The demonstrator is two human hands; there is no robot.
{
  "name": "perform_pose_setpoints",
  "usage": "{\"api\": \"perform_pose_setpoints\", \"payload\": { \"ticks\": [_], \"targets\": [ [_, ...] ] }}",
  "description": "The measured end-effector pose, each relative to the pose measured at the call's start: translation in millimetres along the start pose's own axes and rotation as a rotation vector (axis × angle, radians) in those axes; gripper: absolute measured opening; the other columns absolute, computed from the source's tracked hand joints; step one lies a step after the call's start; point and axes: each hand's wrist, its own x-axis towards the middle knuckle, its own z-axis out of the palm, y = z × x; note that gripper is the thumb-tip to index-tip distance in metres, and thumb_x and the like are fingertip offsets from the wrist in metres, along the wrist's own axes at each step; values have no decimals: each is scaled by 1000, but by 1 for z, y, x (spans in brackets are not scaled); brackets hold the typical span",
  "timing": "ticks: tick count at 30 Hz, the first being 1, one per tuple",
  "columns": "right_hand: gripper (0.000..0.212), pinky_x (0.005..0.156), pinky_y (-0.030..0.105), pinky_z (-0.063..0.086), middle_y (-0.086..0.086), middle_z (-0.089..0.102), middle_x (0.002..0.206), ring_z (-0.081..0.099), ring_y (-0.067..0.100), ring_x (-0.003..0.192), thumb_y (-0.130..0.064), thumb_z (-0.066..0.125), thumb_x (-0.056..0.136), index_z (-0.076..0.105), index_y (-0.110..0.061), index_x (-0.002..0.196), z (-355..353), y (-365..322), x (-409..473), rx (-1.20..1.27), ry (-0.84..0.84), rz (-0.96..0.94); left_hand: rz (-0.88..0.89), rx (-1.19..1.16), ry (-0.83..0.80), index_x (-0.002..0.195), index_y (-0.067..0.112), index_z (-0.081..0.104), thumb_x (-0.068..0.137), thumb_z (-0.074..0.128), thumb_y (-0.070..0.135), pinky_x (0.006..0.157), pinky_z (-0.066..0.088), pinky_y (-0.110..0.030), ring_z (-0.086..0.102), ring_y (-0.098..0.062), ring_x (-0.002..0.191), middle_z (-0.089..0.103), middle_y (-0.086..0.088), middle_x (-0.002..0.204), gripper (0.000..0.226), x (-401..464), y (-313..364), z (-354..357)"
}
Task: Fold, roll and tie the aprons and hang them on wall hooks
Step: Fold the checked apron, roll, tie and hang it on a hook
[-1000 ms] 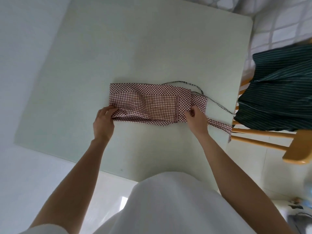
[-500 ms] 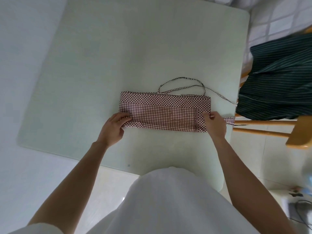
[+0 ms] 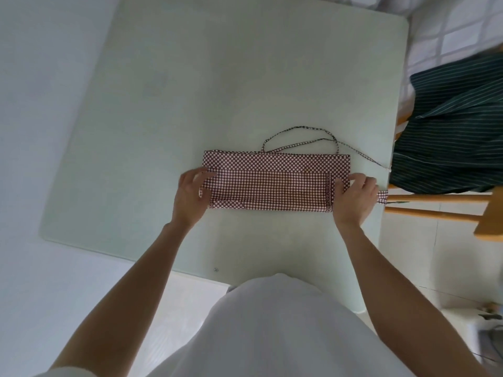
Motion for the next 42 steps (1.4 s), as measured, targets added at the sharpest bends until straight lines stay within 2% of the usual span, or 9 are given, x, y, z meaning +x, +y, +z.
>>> {"api": "perform_pose_setpoints", "payload": {
  "ticks": [2,6,12,18,24,30,34,39,42],
  "targets": [
    [24,81,38,40,16,56,105,51,31,96,-23,62,86,59,-7,103,4,-15,-22,46,23,-213,-111,-15,34,125,10,57,84,54,1,99,35,-33,45,-33,118,52,-15,129,42,23,4,0],
    [23,93,42,39,7,55,124,47,25,115,-30,54,89,61,-18,109,30,-42,-72,-26,-209,-665,-154,4,-92,129,16,53,89,56,14,102,33,-36,40,-30,124,46,-13,135,40,69,7,7],
    [36,111,58,20,3,44,144,34,28,135,-34,41,93,56,-33,126,36,-23,-74,-179,-350,-788,-209,105,-152,105,12,68,87,60,19,91,36,-33,53,-31,105,62,-14,110,21,77,3,0],
    [33,111,57,14,4,34,150,25,31,139,-42,42,92,64,-33,115,10,7,-23,-213,-273,-601,-254,-118,-289,92,20,66,80,69,17,75,53,-34,63,-17,77,66,0,90,13,10,25,11],
    [38,108,51,25,8,54,128,41,27,123,-34,37,92,64,-22,116,3,27,-2,-168,-293,-705,476,129,-325,100,15,64,63,58,-9,94,42,-32,51,-21,109,61,-3,110,45,-20,38,30],
    [33,113,44,24,12,55,127,48,26,123,-14,52,92,52,-6,124,12,31,-11,-9,-348,-640,485,179,-340,92,14,68,68,72,0,79,52,-33,65,-22,91,68,-2,97,28,-8,30,28],
    [37,114,42,21,12,49,136,42,26,130,-11,62,85,52,-4,120,13,35,-16,53,-379,-627,527,128,-255,92,15,68,86,53,18,72,50,-28,65,-18,76,69,1,90,16,0,37,16],
    [35,114,50,23,5,47,140,39,21,132,-15,69,81,60,-10,115,15,36,-15,164,-387,-542,537,-27,-35,93,14,71,88,58,14,70,47,-23,60,-12,75,68,2,87,14,51,100,2],
    [39,107,47,35,9,54,129,44,19,121,-16,75,75,61,-7,110,18,32,-13,248,-344,-450,518,-101,-52,95,17,70,87,58,17,72,48,-25,60,-11,78,68,5,87,15,101,151,4]
  ]
}}
